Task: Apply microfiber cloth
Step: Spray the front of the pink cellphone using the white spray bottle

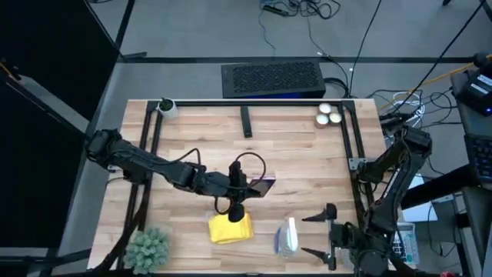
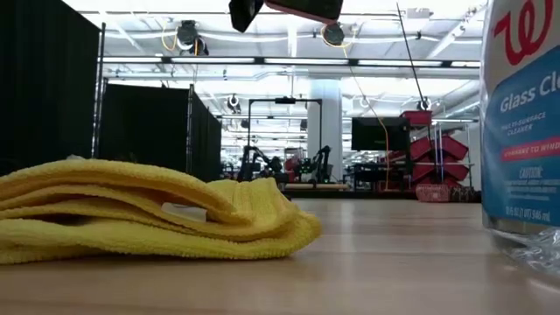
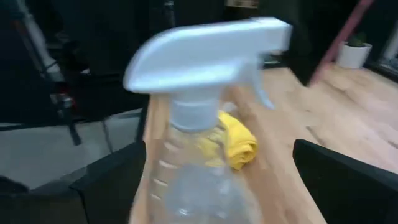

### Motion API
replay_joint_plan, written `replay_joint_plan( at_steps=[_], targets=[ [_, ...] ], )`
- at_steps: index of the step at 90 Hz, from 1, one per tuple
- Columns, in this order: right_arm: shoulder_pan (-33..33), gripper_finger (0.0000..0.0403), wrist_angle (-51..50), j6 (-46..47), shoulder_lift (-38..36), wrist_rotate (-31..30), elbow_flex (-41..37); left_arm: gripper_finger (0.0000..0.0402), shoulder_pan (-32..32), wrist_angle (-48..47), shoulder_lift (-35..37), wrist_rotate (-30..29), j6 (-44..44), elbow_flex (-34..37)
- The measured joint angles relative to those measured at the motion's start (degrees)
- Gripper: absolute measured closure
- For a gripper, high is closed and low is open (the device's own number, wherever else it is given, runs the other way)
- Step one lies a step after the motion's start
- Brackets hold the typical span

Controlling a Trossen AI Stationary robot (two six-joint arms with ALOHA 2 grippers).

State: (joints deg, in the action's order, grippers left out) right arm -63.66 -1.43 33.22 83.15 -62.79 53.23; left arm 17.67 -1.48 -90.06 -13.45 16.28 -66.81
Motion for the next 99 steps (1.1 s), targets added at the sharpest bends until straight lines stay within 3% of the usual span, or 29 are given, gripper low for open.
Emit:
replay_joint_plan(
  at_steps=[15, 48, 73, 99],
  targets=[
    [2.57, 0.0012, 1.37, -5.40, 0.00, 0.53, 0.02, 0.0393, -0.04, 0.96, 0.00, -0.04, -0.05, 0.00],
    [9.84, 0.0012, 8.36, -12.56, -0.01, 10.89, 0.00, 0.0393, -0.03, 1.01, -0.01, -0.09, -2.08, 0.00],
    [11.69, 0.0013, 10.60, -11.68, 2.05, 10.61, 0.01, 0.0393, -0.40, 3.43, -1.28, -0.19, -3.60, 0.00],
    [12.37, 0.0040, 10.66, -10.91, 2.03, 10.43, 0.02, 0.0393, -0.99, 9.93, -4.39, -0.23, -5.24, 0.07]
  ],
)
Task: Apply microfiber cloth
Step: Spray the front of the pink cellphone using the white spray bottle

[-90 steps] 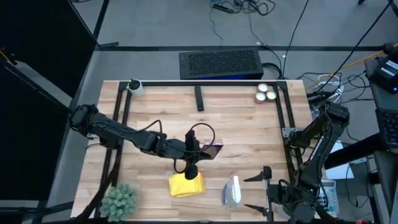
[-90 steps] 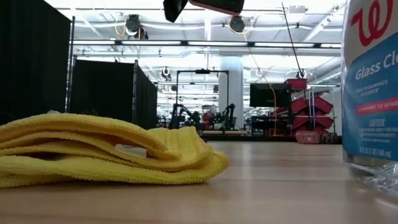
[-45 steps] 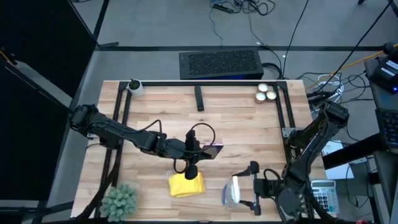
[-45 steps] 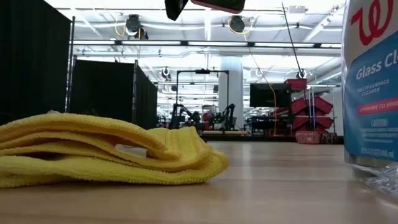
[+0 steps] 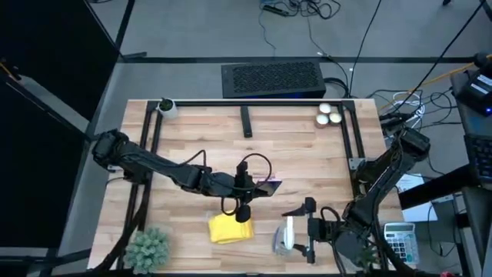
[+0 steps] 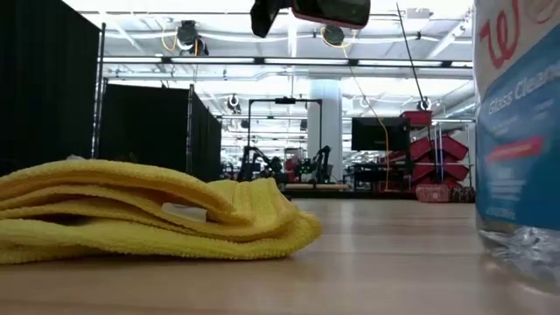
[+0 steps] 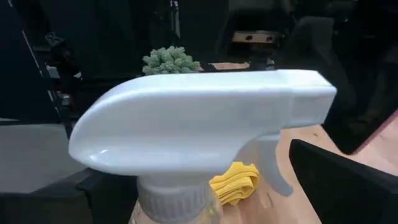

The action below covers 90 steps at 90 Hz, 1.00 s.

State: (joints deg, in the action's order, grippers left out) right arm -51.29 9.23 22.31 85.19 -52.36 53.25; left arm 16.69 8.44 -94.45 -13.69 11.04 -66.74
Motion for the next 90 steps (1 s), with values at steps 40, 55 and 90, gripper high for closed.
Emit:
replay_joint_plan(
  at_steps=[40, 55, 90],
  targets=[
    [0.26, 0.0051, 0.02, 0.59, 0.00, -0.02, 0.00, 0.0393, -3.82, 17.86, -9.62, 10.42, 3.54, 0.00],
    [0.23, 0.0051, -0.40, 1.03, 0.00, -0.02, 0.00, 0.0393, -3.91, 21.79, -12.88, 13.36, 8.12, -0.23],
    [0.17, 0.0121, -0.81, 1.25, 0.00, 0.31, 0.01, 0.0393, -3.89, 21.28, -13.81, 15.70, 5.76, -3.76]
  ],
)
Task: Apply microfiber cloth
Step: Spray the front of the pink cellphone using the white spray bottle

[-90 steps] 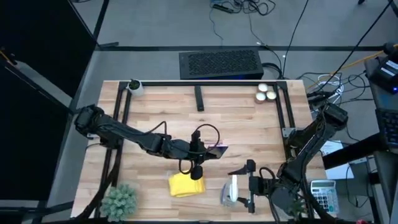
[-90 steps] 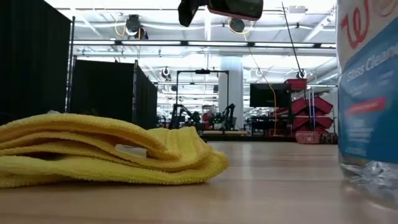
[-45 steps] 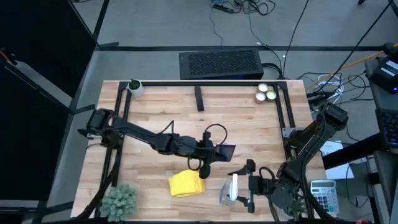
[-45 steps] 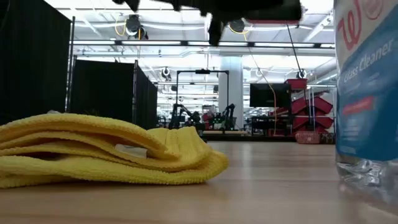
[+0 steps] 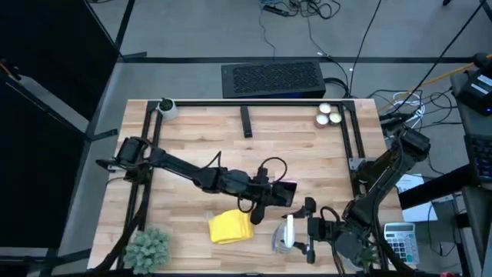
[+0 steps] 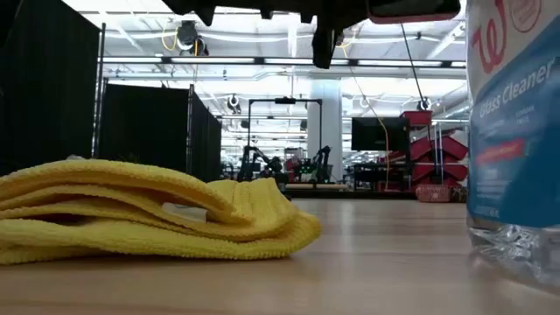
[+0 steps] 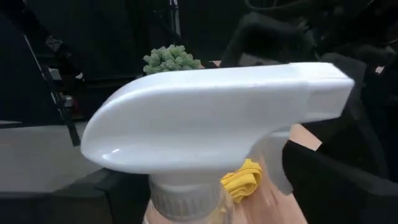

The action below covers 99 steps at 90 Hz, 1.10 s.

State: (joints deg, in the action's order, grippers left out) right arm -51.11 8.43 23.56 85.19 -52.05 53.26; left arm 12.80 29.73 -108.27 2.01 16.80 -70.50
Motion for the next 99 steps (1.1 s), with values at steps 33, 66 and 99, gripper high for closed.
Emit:
replay_joint_plan(
  at_steps=[33, 66, 99],
  targets=[
    [0.00, 0.0226, -1.11, 1.60, -0.04, 0.14, 0.10, 0.0393, 0.00, -0.43, 0.00, 1.06, -1.14, -0.83],
    [0.42, 0.0075, -2.32, 2.27, -0.14, 0.95, 0.06, 0.0393, -0.70, -2.46, 0.24, 0.99, -2.28, -0.84],
    [-1.18, 0.0037, -12.44, 4.24, -6.58, 1.82, -0.01, 0.0393, -0.90, -12.92, 5.54, -1.28, -6.48, -0.85]
  ],
)
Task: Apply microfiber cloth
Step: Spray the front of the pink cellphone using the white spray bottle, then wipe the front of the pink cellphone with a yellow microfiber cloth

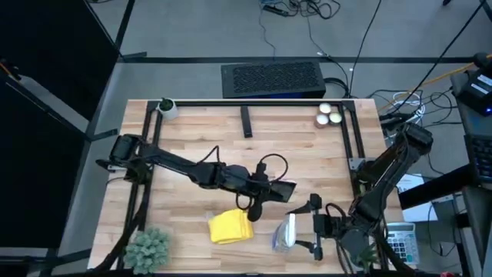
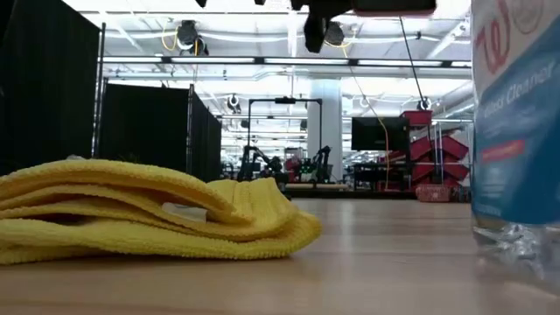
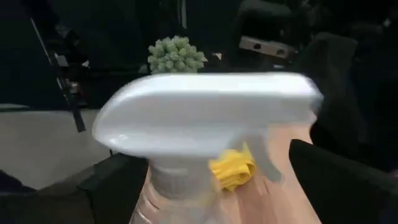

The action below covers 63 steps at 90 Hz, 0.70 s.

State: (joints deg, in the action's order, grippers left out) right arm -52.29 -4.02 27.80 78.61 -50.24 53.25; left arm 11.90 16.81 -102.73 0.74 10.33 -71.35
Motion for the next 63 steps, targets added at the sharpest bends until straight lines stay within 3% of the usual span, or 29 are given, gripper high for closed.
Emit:
replay_joint_plan(
  at_steps=[16, 38, 50, 63],
  targets=[
    [-0.35, 0.0039, -9.46, 9.84, -5.52, 5.24, -0.02, 0.0393, -0.02, -9.68, 5.06, -4.67, -2.77, -0.02],
    [-0.77, 0.0039, -19.58, 28.11, -9.74, 19.28, -0.02, 0.0393, 0.97, -20.58, 11.07, -8.78, -3.75, -0.02],
    [-2.74, 0.0039, -19.49, 39.31, -9.62, 26.68, -0.02, 0.0393, 2.25, -26.75, 13.56, -11.34, -3.27, -0.02],
    [-5.73, 0.0039, -12.87, 46.81, -3.45, 26.05, 0.00, 0.0393, 4.28, -30.93, 14.96, -13.43, -1.76, -0.02]
  ],
)
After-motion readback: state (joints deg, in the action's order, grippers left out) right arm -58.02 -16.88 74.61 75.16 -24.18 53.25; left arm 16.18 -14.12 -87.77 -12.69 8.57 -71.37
